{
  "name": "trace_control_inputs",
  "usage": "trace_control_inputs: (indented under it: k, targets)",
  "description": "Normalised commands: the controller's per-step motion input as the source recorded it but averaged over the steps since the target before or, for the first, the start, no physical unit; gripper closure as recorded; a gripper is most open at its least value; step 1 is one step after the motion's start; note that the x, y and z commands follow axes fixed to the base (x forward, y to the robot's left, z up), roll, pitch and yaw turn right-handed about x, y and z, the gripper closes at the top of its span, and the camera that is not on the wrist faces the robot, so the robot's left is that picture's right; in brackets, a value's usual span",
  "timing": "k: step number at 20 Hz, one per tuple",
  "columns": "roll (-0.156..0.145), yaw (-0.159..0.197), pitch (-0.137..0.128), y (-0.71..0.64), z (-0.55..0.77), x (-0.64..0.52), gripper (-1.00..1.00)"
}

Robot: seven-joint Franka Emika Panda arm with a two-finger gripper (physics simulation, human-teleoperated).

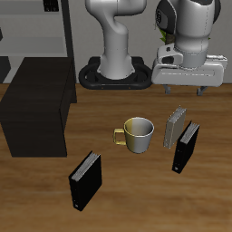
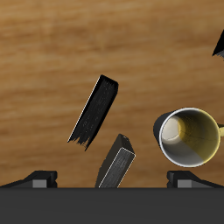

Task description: Place the left black book flat on top of the shelf

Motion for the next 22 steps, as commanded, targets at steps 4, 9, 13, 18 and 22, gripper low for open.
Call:
trace_control_inputs:
  k: [4,9,13,18,22]
  targets:
    - [0.013,-0.011,-0.045,0.15,-0.12,0.14,-1.0]
    - [0.006,-0.006,-0.019,0.13,-0.09,0.08,-1.0]
    - [0.015,0.019,-0.04,0.18,-0.2,0.08,-1.0]
    - [0.014,-0.045,-0.015,0.09,-0.16,0.12,-1.0]
    - [-0.009,-0.011,0.018,0.02,-0.22,0.11,-1.0]
